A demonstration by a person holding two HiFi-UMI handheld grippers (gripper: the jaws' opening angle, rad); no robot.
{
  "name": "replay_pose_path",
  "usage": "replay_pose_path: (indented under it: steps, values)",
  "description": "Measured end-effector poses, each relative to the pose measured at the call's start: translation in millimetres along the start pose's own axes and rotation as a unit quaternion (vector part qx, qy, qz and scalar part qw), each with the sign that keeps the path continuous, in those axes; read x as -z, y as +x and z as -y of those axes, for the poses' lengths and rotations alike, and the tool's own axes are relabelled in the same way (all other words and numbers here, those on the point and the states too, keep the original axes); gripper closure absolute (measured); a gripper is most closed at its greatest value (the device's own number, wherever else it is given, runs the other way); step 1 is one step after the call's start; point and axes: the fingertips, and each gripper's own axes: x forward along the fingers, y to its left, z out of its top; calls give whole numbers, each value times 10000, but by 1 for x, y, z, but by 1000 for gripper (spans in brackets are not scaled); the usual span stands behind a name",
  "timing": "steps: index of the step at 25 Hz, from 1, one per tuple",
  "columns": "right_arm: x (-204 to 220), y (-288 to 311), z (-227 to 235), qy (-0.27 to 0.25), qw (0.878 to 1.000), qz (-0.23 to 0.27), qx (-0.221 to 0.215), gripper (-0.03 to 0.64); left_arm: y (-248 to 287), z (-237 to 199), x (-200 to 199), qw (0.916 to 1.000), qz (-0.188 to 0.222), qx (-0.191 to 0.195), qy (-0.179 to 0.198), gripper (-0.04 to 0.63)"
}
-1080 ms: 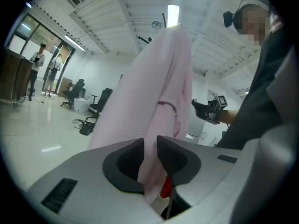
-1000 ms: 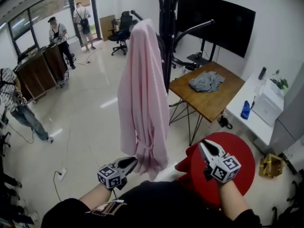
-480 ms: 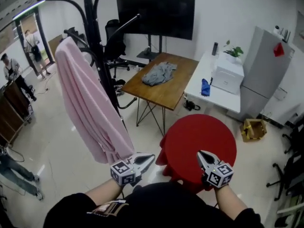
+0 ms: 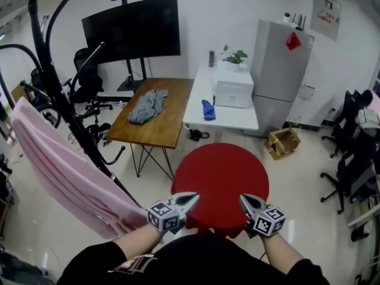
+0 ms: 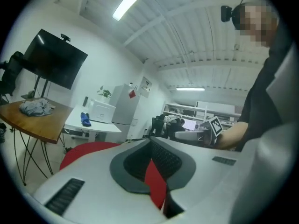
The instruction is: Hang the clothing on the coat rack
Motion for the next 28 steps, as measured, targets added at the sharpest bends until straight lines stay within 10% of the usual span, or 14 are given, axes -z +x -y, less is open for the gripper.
replay_pose_path:
  steps: [28]
  values:
    - [5, 30, 2, -341, 9987, -378, -64, 617, 25, -9, 23, 9992, -318, 78, -215, 592]
